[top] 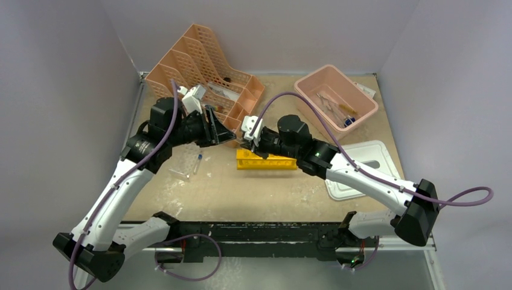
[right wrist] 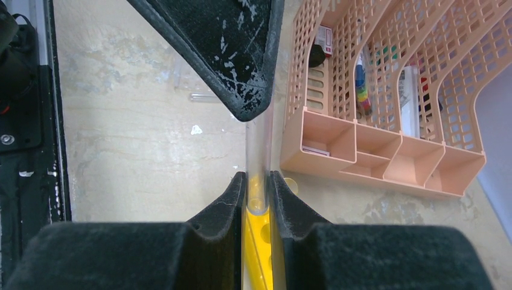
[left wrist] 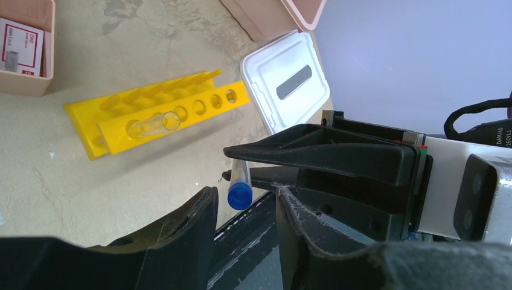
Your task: Organize the chemistry lab equipment
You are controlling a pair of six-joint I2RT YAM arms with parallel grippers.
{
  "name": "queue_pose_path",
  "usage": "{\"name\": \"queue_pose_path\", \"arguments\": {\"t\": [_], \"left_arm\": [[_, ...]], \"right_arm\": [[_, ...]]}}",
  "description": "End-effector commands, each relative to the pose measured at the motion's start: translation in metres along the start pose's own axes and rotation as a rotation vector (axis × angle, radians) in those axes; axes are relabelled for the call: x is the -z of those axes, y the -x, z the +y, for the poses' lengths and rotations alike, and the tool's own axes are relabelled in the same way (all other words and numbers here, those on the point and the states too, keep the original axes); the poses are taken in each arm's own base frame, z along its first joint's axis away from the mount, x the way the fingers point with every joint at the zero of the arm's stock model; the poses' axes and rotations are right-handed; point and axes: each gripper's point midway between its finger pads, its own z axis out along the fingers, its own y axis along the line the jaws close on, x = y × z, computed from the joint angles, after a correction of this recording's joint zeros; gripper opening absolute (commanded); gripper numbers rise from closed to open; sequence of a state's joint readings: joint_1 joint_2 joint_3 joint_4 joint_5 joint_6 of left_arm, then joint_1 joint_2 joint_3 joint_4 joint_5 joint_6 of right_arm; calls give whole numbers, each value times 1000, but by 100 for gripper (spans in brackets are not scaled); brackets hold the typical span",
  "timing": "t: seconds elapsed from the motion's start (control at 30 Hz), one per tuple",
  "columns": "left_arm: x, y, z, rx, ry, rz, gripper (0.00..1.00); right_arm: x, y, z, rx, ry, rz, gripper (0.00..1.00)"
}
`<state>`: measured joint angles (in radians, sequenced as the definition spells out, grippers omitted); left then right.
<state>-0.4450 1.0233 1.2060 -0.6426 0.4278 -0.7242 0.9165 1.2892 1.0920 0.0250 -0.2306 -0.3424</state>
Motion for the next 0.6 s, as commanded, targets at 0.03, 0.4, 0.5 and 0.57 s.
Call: {"name": "queue_pose_path", "arguments": {"t": [0.03,0.4,0.5,0.57], "left_arm": [[-6,4,-5,7,-37,-8,34],[-5,2,2,2,-9,-2,17],[-5,3,1,0,-7,-6,0],[-4,3,4,-3,6,-10,0]], "right_arm": [[7,28,1,57,30,-80,12],[6,25,8,87,69,-82,12],[6,24,5,72,55,-69,15],[5,25,3,47,40,-65,25]]}}
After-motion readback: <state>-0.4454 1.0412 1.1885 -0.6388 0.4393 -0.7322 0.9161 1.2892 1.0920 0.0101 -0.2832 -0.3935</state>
